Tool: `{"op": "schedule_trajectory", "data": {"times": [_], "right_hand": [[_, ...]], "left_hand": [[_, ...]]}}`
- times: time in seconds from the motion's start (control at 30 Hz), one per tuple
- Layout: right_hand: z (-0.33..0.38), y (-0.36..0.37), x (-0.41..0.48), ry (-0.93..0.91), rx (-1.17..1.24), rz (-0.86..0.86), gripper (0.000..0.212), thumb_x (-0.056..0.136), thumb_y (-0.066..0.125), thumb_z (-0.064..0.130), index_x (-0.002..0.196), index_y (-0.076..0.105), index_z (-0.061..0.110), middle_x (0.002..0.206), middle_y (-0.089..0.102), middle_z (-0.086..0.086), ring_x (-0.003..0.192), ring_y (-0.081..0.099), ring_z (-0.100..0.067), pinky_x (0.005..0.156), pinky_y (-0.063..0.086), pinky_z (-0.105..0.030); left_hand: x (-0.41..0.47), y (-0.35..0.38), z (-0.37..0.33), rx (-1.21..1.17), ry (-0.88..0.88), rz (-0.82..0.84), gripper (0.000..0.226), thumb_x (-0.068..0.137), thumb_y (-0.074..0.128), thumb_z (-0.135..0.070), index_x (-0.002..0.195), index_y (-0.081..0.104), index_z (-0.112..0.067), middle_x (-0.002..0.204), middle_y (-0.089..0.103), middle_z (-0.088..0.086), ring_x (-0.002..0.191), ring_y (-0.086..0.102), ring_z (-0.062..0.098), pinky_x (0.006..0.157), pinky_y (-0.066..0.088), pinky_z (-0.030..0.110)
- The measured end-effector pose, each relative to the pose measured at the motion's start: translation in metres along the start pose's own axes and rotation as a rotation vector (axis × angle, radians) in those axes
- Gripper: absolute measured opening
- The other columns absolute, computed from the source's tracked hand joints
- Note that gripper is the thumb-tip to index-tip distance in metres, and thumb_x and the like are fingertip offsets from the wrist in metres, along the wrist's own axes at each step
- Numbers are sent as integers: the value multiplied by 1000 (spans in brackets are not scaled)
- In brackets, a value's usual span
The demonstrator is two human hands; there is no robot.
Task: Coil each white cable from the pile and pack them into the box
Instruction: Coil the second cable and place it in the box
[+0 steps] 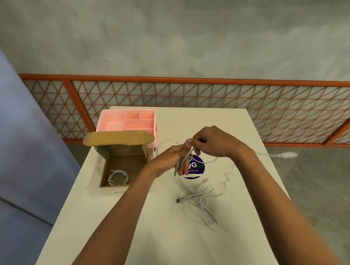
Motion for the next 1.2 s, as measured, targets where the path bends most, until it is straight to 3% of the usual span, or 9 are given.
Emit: {"op": "schedule_trajectory", "data": {"times": [0.1,0.3,0.43,0.6,0.7,0.83,0.9,1.1,1.2], "right_hand": [[-4,-4,3,-4,81,-112,33,98,47,35,79,63,14,62,56,8,52,45,-3,55,32,-23],[-17,-16,5,5,267,-315,25,93,56,39,92,54,14,52,54,11,47,50,0,53,37,-21],[-26,-10,8,6,491,-353,28,84,70,31,91,55,8,36,42,7,39,36,-6,43,30,-9],[-37,14,10,17,697,-386,30,82,72,35,83,61,7,43,32,4,41,24,-8,45,26,-17],[-39,28,7,56,772,-320,40,88,62,43,76,66,5,47,31,4,45,27,-8,50,26,-23],[-40,46,-2,-15,960,66,61,96,34,54,82,68,4,50,18,-1,51,12,-18,50,12,-29],[-43,51,-4,-66,1037,182,55,91,41,58,85,66,10,50,19,3,53,9,-17,52,10,-32],[-45,58,-1,-105,1190,199,35,93,43,43,83,55,11,53,31,10,46,19,-4,44,18,-16],[-48,63,1,-127,1292,202,34,91,48,44,87,54,12,64,56,4,40,22,-3,43,12,-21]], "left_hand": [[-3,5,-3,-152,8,98,37,105,24,-27,126,52,-15,42,43,0,32,30,9,93,52,37],[-11,4,7,-469,31,319,46,103,25,-32,136,51,-12,38,30,-4,31,16,8,85,56,36],[-15,4,6,-619,87,390,40,96,44,-42,100,71,-13,34,33,-10,27,27,4,62,57,26],[-17,4,2,-876,108,508,32,91,59,-39,68,56,-17,32,31,-7,25,28,7,45,46,18],[-14,5,2,-1027,133,585,35,99,44,-32,73,53,-12,37,30,-3,29,28,10,48,48,20],[-12,2,4,-1157,184,638,38,104,32,-27,79,51,-5,36,22,-1,29,18,9,52,46,25],[-11,-1,7,-1139,189,621,38,104,32,-27,79,51,-5,37,24,-1,30,18,9,52,46,25],[-5,-7,16,-1027,180,403,35,99,40,-33,71,52,-15,44,27,-6,35,39,7,59,47,22],[-3,-11,21,-984,161,266,32,88,62,-38,65,53,-18,48,22,-7,43,40,4,58,46,21]]}}
Point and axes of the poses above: each hand's wrist, its own x-axis towards the middle knuckle, its own y-axis out of the palm, z = x × y, the point moved 2 cm from there along x, towards the middle knuckle
